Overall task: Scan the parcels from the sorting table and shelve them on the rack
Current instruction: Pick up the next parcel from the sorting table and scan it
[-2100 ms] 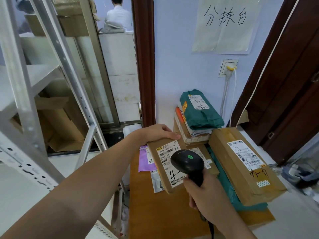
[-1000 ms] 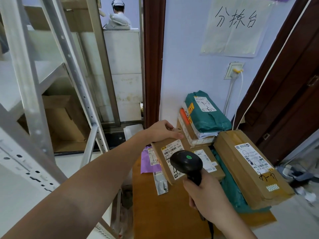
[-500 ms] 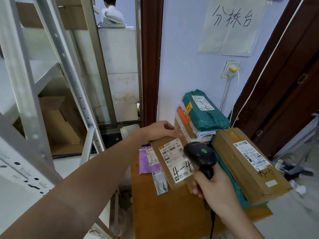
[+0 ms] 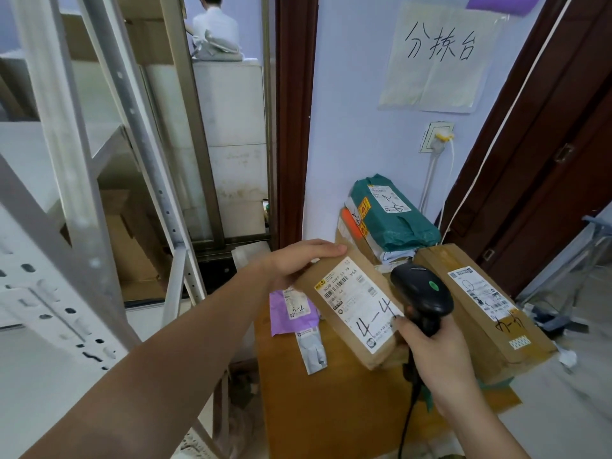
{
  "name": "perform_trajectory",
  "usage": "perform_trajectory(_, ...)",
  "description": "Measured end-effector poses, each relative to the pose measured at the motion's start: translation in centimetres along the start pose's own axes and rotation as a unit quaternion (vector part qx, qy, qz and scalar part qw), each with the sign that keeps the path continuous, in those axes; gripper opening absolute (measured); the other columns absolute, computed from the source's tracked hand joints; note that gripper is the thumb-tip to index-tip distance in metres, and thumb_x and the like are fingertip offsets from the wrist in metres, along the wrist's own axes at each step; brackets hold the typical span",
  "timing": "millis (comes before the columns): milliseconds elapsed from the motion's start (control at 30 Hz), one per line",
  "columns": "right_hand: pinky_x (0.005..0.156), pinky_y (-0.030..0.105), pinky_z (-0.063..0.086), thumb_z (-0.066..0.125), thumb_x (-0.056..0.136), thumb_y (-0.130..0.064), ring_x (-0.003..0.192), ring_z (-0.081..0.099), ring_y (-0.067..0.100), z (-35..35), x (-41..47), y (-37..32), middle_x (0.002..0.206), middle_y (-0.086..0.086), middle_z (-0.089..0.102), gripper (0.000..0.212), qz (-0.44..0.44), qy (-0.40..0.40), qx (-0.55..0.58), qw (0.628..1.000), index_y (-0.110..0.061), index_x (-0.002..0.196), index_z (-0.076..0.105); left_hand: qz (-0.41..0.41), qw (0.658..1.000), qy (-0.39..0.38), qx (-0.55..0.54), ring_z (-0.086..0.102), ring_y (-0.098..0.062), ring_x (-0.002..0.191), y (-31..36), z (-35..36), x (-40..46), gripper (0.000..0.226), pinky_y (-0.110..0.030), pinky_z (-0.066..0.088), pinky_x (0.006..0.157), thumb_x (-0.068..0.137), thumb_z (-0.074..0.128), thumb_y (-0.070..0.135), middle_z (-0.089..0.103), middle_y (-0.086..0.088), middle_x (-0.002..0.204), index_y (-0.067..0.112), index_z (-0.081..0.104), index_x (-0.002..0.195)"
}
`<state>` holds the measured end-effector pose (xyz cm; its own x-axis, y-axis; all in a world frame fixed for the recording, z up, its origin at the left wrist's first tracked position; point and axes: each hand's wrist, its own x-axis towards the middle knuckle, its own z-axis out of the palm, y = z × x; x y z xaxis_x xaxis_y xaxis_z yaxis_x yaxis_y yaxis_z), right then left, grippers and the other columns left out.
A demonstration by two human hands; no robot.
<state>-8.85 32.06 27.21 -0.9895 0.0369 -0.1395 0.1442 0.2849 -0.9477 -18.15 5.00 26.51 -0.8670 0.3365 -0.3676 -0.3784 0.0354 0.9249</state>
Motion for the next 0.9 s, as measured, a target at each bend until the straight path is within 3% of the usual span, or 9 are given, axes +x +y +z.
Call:
perform_trajectory(100,0.071,0.033,0.047,0.071,0.089,-0.018,0.094,0.066,0.024,0.0,-0.1,0.3,0.096,0.001,0.07,0.019,0.007,0.033,0.022,0.999,-0.024,0.104,0.06,0.044,0.997,0.06,-0.018,0.072,-0.025,0.11,-0.7,0.9,-1.5,0.052,-0.042,0.056,0.098,0.088,0.074,0.058,0.074,-0.006,0.119,0.02,0.069,0.123)
perform_trajectory(167,0.079,0.039,0.052,0.072,0.089,-0.017,0.098,0.067,0.025,-0.3,-0.2,0.5,0.099,0.002,0.071,0.022,0.018,0.041,0.051,0.998,-0.026,0.106,0.061,0.083,0.984,0.139,-0.08,0.069,-0.022,0.117,-2.0,1.7,-1.8,0.074,-0.041,0.054,0.1,0.084,0.074,0.063,0.066,-0.002,0.132,0.017,0.059,0.14)
perform_trajectory(267,0.093,0.053,0.055,0.072,0.089,-0.019,0.098,0.07,0.027,-0.2,-0.6,0.8,0.099,0.0,0.075,0.022,0.027,0.021,0.078,0.996,-0.035,0.099,0.062,0.15,0.952,0.173,-0.202,0.066,-0.026,0.126,-4.3,4.1,-2.1,0.103,-0.044,0.058,0.101,0.077,0.083,0.066,0.059,-0.012,0.144,0.012,0.043,0.155)
perform_trajectory(333,0.092,0.049,0.055,0.072,0.089,-0.02,0.096,0.07,0.021,-0.1,-0.9,0.8,0.098,-0.006,0.075,0.021,0.004,-0.009,0.059,0.998,-0.038,0.096,0.063,0.164,0.936,0.202,-0.237,0.066,-0.029,0.129,-5.5,6.6,-2.2,0.109,-0.052,0.056,0.106,0.071,0.089,0.057,0.061,-0.013,0.147,0.024,0.033,0.158)
perform_trajectory(400,0.08,0.037,0.052,0.069,0.091,-0.019,0.088,0.065,0.013,-0.4,-1.7,0.6,0.092,-0.008,0.07,0.019,-0.035,-0.038,0.023,0.998,-0.035,0.094,0.06,0.171,0.92,0.224,-0.272,0.07,-0.035,0.123,-6.7,9.0,-2.7,0.112,-0.058,0.056,0.105,0.07,0.092,0.041,0.065,-0.016,0.142,0.034,0.024,0.159)
perform_trajectory(533,0.062,0.029,0.044,0.07,0.091,-0.024,0.078,0.064,0.017,-2.5,-3.2,1.1,0.079,-0.001,0.065,0.012,-0.101,-0.107,-0.044,0.988,-0.024,0.1,0.062,0.153,0.91,0.223,-0.313,0.068,-0.044,0.124,-9.3,11.9,-5.9,0.101,-0.059,0.058,0.101,0.076,0.091,0.032,0.067,-0.023,0.139,0.026,0.031,0.158)
perform_trajectory(667,0.067,0.022,0.047,0.071,0.09,-0.024,0.091,0.068,0.012,-3.8,-5.2,1.9,0.093,-0.004,0.07,0.019,-0.131,-0.187,-0.066,0.971,-0.027,0.106,0.063,0.139,0.918,0.218,-0.3,0.068,-0.039,0.126,-10.8,15.4,-10.6,0.075,-0.048,0.06,0.098,0.085,0.081,0.027,0.067,-0.022,0.139,0.01,0.05,0.151)
perform_trajectory(733,0.067,0.021,0.048,0.072,0.089,-0.021,0.088,0.068,0.01,-3.8,-6.4,1.9,0.091,-0.002,0.07,0.015,-0.143,-0.22,-0.067,0.963,-0.029,0.095,0.062,0.137,0.909,0.253,-0.301,0.069,-0.038,0.124,-11.3,16.6,-13.1,0.07,-0.047,0.061,0.096,0.085,0.079,0.026,0.068,-0.022,0.137,0.01,0.053,0.148)
perform_trajectory(900,0.083,0.034,0.056,0.072,0.089,-0.018,0.079,0.069,0.011,-2.0,-10.0,0.8,0.077,0.002,0.07,0.009,-0.194,-0.304,-0.106,0.927,-0.023,0.094,0.065,0.163,0.876,0.344,-0.298,0.074,-0.035,0.116,-12.8,18.3,-21.1,0.07,-0.044,0.063,0.091,0.083,0.08,0.026,0.07,-0.021,0.135,0.01,0.056,0.146)
